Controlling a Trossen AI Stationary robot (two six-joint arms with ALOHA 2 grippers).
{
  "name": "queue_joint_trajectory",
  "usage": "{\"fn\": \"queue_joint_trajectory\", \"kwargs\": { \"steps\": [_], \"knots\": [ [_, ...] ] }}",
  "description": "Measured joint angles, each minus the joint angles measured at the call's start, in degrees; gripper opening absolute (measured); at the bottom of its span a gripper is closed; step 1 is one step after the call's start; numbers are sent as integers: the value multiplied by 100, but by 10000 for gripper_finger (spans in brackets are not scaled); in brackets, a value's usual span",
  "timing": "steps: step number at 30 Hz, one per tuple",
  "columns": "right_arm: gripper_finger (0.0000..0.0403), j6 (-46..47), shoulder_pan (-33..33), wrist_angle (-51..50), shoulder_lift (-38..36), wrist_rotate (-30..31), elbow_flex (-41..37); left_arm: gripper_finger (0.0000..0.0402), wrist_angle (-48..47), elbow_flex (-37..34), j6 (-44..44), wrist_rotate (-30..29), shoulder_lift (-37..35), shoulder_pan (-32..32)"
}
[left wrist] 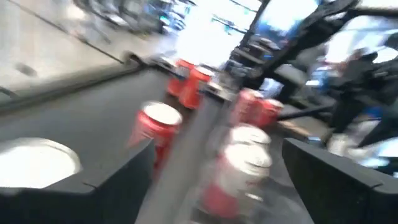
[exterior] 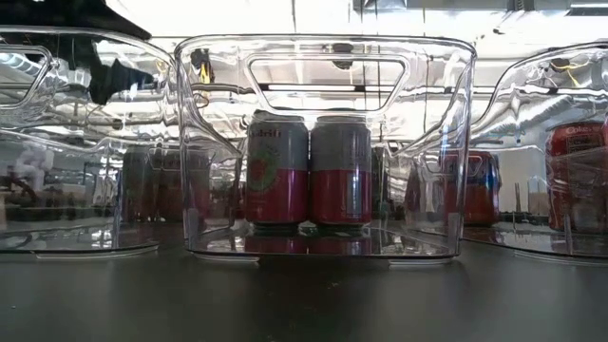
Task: Sort soda cans
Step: Put the red soda can into the right transparent bin
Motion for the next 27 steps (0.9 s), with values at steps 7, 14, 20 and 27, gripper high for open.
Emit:
{"fn": "queue_joint_trajectory", "kwargs": {
  "steps": [7, 14, 20, 27],
  "knots": [
    [396, 349, 456, -123, 0, 1296, 0, 347, -81, 382, -458, 57, 138, -11],
    [396, -97, 581, -135, 0, 2098, -144, 347, -1937, 2284, -370, -120, 1238, -9],
    [396, -260, 614, -32, 2, 1944, -704, 347, -3863, 4242, -1175, 69, 2713, -9],
    [396, -435, 952, 256, 9, 1108, -1062, 347, -5462, 5664, -2849, 579, 3837, -353]
  ]
}}
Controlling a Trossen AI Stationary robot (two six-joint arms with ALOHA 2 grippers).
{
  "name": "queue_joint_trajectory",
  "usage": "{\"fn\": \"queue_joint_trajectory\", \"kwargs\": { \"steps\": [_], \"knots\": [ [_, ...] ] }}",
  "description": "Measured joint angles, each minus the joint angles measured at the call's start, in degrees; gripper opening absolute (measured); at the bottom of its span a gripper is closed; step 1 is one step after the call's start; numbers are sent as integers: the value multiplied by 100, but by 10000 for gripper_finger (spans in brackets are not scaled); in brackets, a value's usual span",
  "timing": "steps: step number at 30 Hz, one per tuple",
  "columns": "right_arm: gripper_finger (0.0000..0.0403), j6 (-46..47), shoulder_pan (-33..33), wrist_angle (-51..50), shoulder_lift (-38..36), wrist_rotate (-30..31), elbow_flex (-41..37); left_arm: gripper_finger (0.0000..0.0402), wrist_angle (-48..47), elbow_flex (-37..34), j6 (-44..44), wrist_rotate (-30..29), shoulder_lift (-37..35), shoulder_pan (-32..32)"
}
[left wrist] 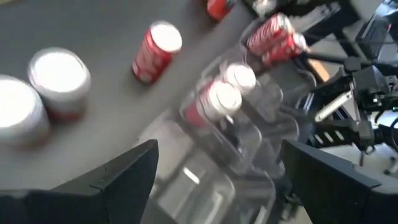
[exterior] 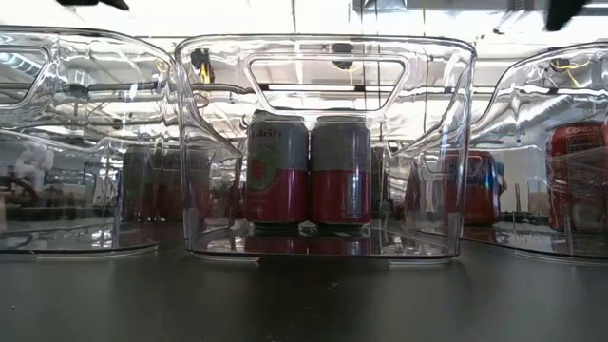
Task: Sort soda cans
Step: Put the red soda can into the right transparent bin
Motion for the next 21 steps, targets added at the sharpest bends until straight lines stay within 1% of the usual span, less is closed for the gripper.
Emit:
{"fn": "queue_joint_trajectory", "kwargs": {
  "steps": [4, 14, 18, 21],
  "knots": [
    [396, 18, 347, -2, 0, 20, -14, 347, -82, 169, -735, 17, 431, -604],
    [396, 435, 1101, 9, 0, 37, -14, 347, -363, 173, -2479, -114, 1705, -2341],
    [396, 611, 1290, 9, 0, 124, -14, 347, -385, 173, -2983, -115, 1948, -2945],
    [396, 640, 1381, 23, 0, 339, -14, 347, -505, 173, -3465, -87, 2022, -3312]
  ]
}}
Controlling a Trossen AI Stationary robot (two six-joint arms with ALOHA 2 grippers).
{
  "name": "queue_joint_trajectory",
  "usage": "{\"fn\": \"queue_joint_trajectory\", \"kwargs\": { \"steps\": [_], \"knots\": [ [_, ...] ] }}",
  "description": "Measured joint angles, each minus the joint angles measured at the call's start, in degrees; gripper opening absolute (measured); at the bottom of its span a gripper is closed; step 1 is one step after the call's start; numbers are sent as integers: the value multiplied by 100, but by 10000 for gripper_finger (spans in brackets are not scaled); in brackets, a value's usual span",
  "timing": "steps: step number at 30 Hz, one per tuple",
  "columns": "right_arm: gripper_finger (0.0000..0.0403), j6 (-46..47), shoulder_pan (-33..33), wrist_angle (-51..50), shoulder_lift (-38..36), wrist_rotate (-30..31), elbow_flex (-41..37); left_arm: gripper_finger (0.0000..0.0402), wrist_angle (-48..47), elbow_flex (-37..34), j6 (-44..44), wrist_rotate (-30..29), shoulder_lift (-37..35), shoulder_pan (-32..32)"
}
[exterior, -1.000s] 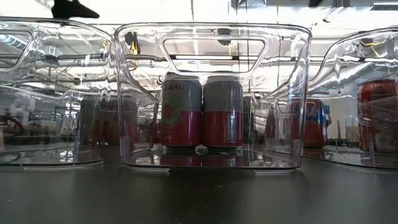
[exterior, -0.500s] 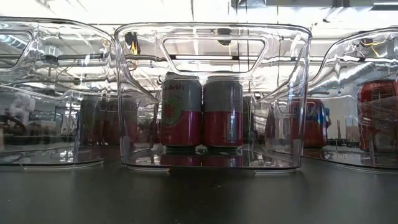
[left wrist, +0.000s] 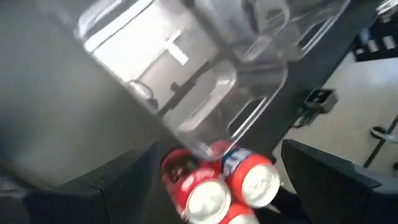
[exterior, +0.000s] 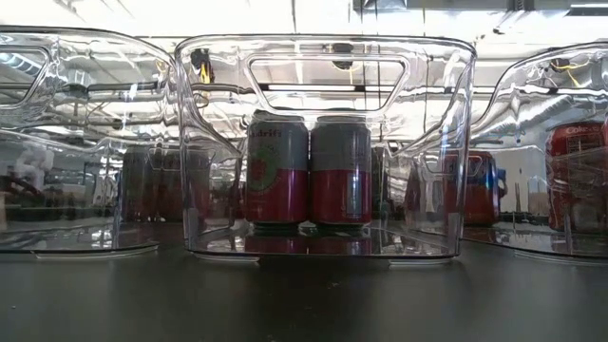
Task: Sort soda cans
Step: Put the red soda can into the right transparent bin
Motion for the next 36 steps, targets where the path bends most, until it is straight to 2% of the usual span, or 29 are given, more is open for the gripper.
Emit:
{"fn": "queue_joint_trajectory", "kwargs": {
  "steps": [7, 21, 28, 36],
  "knots": [
    [396, -32, 14, 17, -2, 57, 0, 347, -429, 0, -588, 194, 265, -475],
    [396, -4, 9, 36, -4, 320, 0, 347, -400, 0, -437, 786, 1196, -949],
    [396, -4, 9, 39, -4, 320, 0, 347, 44, -2, -361, 821, 1426, -1121],
    [396, -4, 9, 39, -4, 320, 0, 347, 568, -2, 216, 814, 1628, -1161]
  ]
}}
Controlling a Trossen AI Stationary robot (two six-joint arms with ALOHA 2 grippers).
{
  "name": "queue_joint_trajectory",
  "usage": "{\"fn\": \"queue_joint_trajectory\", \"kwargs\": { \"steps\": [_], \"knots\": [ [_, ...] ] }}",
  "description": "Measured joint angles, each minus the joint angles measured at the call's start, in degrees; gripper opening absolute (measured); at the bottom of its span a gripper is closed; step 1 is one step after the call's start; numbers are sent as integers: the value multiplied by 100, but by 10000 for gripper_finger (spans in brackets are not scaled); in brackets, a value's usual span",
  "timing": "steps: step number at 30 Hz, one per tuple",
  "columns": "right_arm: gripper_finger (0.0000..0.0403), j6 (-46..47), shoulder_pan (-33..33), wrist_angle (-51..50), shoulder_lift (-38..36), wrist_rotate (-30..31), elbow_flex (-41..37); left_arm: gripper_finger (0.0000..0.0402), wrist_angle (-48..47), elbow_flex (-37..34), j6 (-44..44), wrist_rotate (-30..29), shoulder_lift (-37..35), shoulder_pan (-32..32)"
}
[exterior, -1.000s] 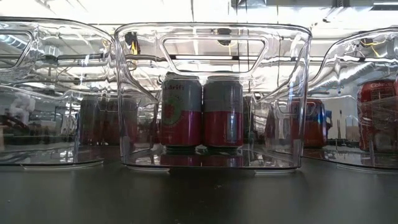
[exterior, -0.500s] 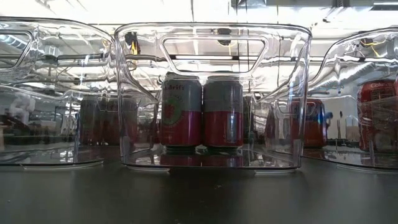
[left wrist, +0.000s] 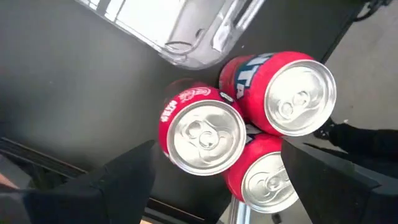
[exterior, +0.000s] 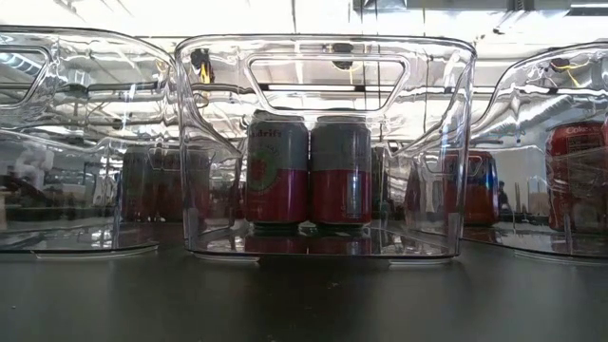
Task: Sort soda cans
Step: Put the red soda can into the right transparent bin
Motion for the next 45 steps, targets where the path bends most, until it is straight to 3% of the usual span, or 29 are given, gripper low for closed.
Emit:
{"fn": "queue_joint_trajectory", "kwargs": {
  "steps": [13, 36, 45],
  "knots": [
    [396, 0, 0, 57, -2, -2, 0, 347, 36, 0, 546, 22, 429, 2],
    [396, -18, 0, 190, -2, -15, -1, 347, 30, -85, 703, 216, 894, -60],
    [396, -20, 0, 222, -2, -15, 0, 347, -196, -86, 734, -82, 896, -63]
  ]
}}
